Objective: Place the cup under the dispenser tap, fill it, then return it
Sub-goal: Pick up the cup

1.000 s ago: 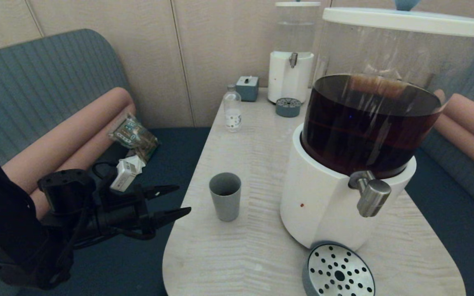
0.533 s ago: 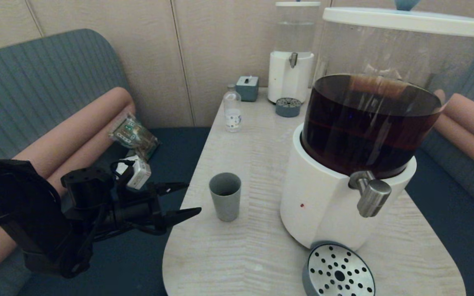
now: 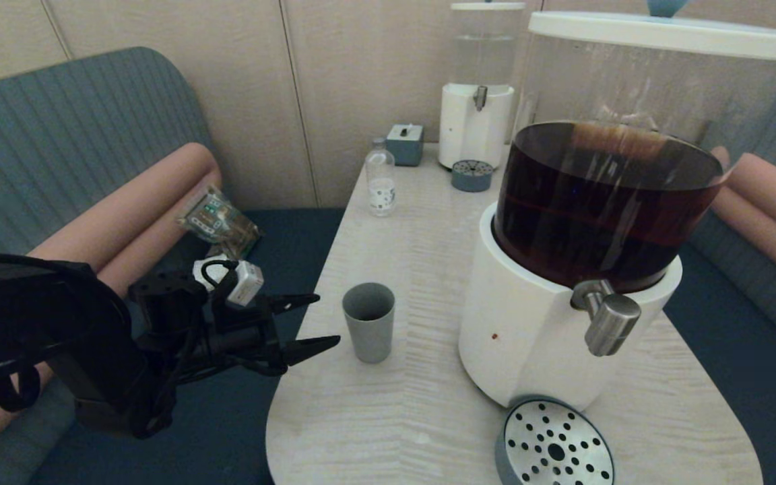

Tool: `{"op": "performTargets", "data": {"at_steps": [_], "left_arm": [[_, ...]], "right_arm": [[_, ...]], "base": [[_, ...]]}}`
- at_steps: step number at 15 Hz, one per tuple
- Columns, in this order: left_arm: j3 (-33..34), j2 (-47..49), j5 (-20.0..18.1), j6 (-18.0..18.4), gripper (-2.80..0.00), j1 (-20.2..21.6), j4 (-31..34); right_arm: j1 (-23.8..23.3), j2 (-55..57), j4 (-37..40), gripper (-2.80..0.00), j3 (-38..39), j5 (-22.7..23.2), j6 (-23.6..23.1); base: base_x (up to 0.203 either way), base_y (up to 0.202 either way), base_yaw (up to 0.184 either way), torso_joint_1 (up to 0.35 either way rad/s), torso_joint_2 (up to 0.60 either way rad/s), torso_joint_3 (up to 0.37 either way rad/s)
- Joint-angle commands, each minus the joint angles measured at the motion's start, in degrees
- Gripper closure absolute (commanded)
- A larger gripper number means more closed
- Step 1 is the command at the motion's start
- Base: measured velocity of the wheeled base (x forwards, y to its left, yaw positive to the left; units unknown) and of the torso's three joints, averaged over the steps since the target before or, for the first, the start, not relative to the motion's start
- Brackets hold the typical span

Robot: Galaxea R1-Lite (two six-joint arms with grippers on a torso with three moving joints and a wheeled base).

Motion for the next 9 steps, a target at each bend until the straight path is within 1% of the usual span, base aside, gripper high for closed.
{"op": "performTargets", "data": {"at_steps": [1,5,9], "left_arm": [[-1.1,1.5,-0.3,0.0,-2.80,-0.5,-0.5],[-2.5,2.2,-0.3,0.0,-2.80,-3.1,-0.5],[-4.0,3.0,-0.3,-0.2,-2.80,-4.2,-0.4]], "right_arm": [[0.0,-0.3,0.0,0.00,0.0,0.0,-0.1],[0.0,-0.3,0.0,0.00,0.0,0.0,-0.1],[0.1,-0.3,0.0,0.00,0.0,0.0,-0.1]], "base": [[0.000,0.000,0.000,0.000,0.00,0.000],[0.000,0.000,0.000,0.000,0.00,0.000],[0.000,0.000,0.000,0.000,0.00,0.000]]}}
